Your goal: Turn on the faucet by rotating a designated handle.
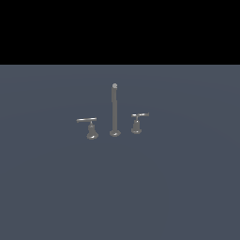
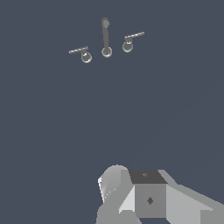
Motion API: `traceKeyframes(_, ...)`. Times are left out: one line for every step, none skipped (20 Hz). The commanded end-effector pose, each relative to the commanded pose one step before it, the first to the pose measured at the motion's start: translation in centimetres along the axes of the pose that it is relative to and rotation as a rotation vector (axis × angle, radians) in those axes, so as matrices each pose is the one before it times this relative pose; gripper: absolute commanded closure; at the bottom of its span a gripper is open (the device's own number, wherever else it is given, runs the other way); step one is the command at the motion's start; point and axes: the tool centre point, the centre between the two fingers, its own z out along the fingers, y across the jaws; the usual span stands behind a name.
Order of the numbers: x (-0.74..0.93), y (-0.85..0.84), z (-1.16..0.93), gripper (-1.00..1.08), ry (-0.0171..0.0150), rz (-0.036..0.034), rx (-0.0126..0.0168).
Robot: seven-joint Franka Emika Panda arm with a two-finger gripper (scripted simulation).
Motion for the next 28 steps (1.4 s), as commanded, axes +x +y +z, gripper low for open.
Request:
traceKeyframes(0.000, 0.001, 0.000, 1.08, 0.00000, 0.00000, 0.00000)
traceKeyframes(0.021, -0.027, -0.012, 1.08, 0.00011, -0.00066, 0.00019)
traceKeyframes(0.057, -0.086, -0.036, 1.08, 0.00040, -0.00253, 0.00079)
traceKeyframes(0.095, -0.137, -0.057, 1.08, 0.00059, -0.00380, 0.00119)
traceKeyframes(0.131, -0.192, -0.079, 1.08, 0.00082, -0.00538, 0.00168)
traceKeyframes(0.162, -0.242, -0.099, 1.08, 0.00101, -0.00682, 0.00212)
traceKeyframes(0.161, -0.247, -0.099, 1.08, 0.00102, -0.00707, 0.00217)
traceKeyframes(0.122, -0.195, -0.078, 1.08, 0.00079, -0.00571, 0.00172)
traceKeyframes(0.082, -0.141, -0.056, 1.08, 0.00056, -0.00426, 0.00125)
traceKeyframes(0.041, -0.084, -0.033, 1.08, 0.00033, -0.00273, 0.00075)
traceKeyframes(0.002, -0.023, -0.009, 1.08, 0.00008, -0.00095, 0.00020)
traceKeyframes(-0.022, 0.042, 0.016, 1.08, -0.00016, 0.00132, -0.00037)
traceKeyframes(0.006, 0.037, 0.016, 1.08, -0.00011, 0.00179, -0.00033)
traceKeyframes(0.047, 0.012, 0.010, 1.08, 0.00002, 0.00169, -0.00012)
traceKeyframes(0.091, 0.004, 0.010, 1.08, 0.00009, 0.00239, -0.00005)
traceKeyframes(0.134, 0.005, 0.013, 1.08, 0.00015, 0.00345, -0.00006)
traceKeyframes(0.177, 0.011, 0.021, 1.08, 0.00018, 0.00478, -0.00011)
traceKeyframes(0.219, 0.017, 0.029, 1.08, 0.00020, 0.00613, -0.00019)
traceKeyframes(0.260, 0.023, 0.038, 1.08, 0.00023, 0.00743, -0.00026)
traceKeyframes(0.300, 0.027, 0.047, 1.08, 0.00026, 0.00862, -0.00031)
traceKeyframes(0.337, 0.028, 0.056, 1.08, 0.00029, 0.00968, -0.00034)
traceKeyframes(0.375, 0.026, 0.065, 1.08, 0.00033, 0.01066, -0.00036)
traceKeyframes(0.414, 0.023, 0.075, 1.08, 0.00037, 0.01165, -0.00037)
traceKeyframes(0.451, 0.021, 0.087, 1.08, 0.00041, 0.01266, -0.00039)
traceKeyframes(0.494, 0.020, 0.102, 1.08, 0.00045, 0.01388, -0.00043)
traceKeyframes(0.536, 0.016, 0.119, 1.08, 0.00049, 0.01505, -0.00046)
traceKeyframes(0.577, 0.009, 0.137, 1.08, 0.00053, 0.01613, -0.00047)
traceKeyframes(0.619, 0.002, 0.157, 1.08, 0.00058, 0.01730, -0.00049)
